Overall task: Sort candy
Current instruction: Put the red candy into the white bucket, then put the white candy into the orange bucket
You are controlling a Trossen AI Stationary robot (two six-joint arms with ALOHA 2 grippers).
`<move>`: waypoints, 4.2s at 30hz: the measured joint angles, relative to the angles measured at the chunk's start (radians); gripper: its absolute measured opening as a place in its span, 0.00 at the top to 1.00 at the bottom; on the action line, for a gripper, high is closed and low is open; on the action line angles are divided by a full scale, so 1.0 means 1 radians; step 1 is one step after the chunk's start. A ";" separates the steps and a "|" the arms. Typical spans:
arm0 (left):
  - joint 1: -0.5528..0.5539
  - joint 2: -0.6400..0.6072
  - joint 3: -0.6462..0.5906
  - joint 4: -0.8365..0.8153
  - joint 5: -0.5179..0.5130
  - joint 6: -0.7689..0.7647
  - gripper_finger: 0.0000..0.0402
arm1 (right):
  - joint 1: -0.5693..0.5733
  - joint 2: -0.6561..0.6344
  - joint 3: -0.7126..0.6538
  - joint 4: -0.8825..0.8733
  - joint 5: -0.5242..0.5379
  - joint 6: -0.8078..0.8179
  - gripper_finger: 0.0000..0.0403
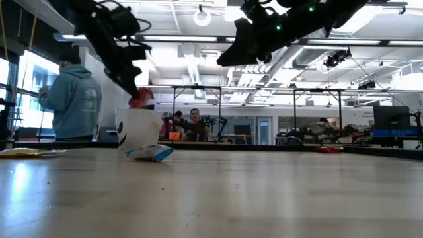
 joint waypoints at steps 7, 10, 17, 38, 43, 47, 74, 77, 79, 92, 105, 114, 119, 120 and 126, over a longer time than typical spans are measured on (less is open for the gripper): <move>0.001 0.060 0.002 0.037 0.002 0.032 0.95 | 0.000 0.007 0.000 -0.036 -0.076 0.011 0.75; -0.017 0.060 0.002 0.058 0.002 0.031 0.89 | 0.000 0.037 0.000 -0.020 -0.156 0.018 0.75; -0.063 0.034 -0.014 0.056 -0.018 -0.024 0.72 | 0.018 0.179 0.001 0.099 -0.245 0.063 0.69; -0.451 -0.367 -0.258 0.205 -0.032 -0.191 0.65 | 0.106 0.490 0.265 -0.110 -0.318 0.295 0.43; -0.517 -0.369 -0.347 0.311 -0.032 -0.256 0.66 | 0.104 0.532 0.267 -0.052 -0.317 0.343 0.50; -0.553 -0.369 -0.406 0.390 -0.032 -0.311 0.66 | 0.105 0.594 0.267 0.010 -0.359 0.375 0.54; -0.784 -0.334 -0.419 0.310 0.228 -0.586 0.64 | 0.215 0.576 0.269 0.170 -0.172 -0.062 0.99; -0.816 -0.300 -0.419 0.345 0.233 -0.601 0.59 | 0.247 0.561 0.270 0.177 -0.084 -0.127 0.99; -0.835 -0.277 -0.419 0.372 0.244 -0.617 0.55 | 0.258 0.561 0.270 0.183 -0.056 -0.157 0.99; -0.891 -0.091 -0.419 0.487 0.241 -0.642 0.41 | 0.330 0.561 0.269 0.231 0.061 -0.261 0.99; -0.929 0.039 -0.419 0.694 0.300 -0.599 0.56 | 0.340 0.561 0.269 0.250 0.105 -0.237 0.97; -0.929 0.040 -0.419 0.711 0.300 -0.558 0.95 | 0.341 0.561 0.269 0.249 0.104 -0.179 0.82; -0.929 0.040 -0.419 0.718 0.299 -0.547 0.95 | 0.340 0.561 0.269 0.245 0.104 -0.177 0.75; -0.929 0.040 -0.419 0.718 0.299 -0.547 0.95 | 0.340 0.561 0.269 0.244 0.104 -0.177 0.74; -0.929 0.039 -0.419 0.707 0.299 -0.513 0.96 | 0.340 0.561 0.269 0.242 0.103 -0.182 0.71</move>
